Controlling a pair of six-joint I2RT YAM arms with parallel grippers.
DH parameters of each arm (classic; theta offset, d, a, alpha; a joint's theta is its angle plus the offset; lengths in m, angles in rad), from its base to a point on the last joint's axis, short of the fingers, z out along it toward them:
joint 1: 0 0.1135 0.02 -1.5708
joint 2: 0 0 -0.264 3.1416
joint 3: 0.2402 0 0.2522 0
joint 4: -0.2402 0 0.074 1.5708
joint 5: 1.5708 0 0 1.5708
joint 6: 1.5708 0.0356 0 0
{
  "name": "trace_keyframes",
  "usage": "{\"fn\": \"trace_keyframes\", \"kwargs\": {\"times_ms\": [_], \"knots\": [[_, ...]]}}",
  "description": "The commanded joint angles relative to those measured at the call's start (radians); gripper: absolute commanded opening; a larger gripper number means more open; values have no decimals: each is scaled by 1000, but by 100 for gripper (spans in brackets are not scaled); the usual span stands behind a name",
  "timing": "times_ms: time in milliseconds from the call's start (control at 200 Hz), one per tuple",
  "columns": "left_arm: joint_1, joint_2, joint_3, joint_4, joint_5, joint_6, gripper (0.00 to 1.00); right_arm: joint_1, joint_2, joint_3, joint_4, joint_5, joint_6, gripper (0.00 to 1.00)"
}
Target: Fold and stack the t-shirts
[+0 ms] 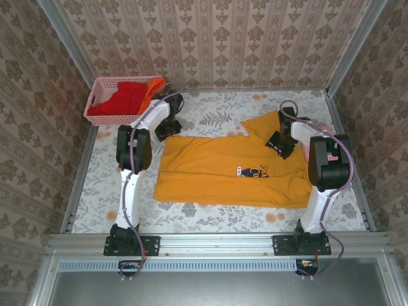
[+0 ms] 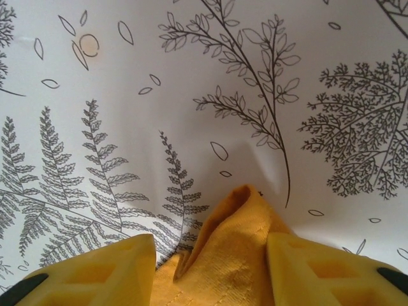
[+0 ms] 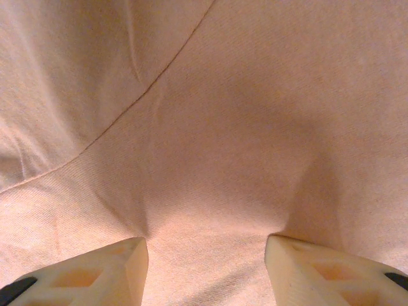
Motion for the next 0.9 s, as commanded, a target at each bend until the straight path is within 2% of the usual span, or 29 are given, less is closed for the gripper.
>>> {"fn": "trace_keyframes", "kwargs": {"times_ms": [0, 195, 320, 700, 895], "knots": [[-14, -38, 25, -16, -27, 7, 51, -1, 30, -29, -25, -16, -9, 54], [-12, -16, 87, -14, -30, 18, 63, -1, 25, -42, -14, -26, -7, 54], [-9, 29, 142, -43, -16, 17, 64, -1, 23, -45, -6, -33, -4, 54], [-10, 78, 121, -82, 30, -12, 55, -3, 38, -24, -13, -36, -4, 54], [-3, 107, 125, -76, 42, -16, 46, -3, 49, -2, -23, -44, 2, 54]]}}
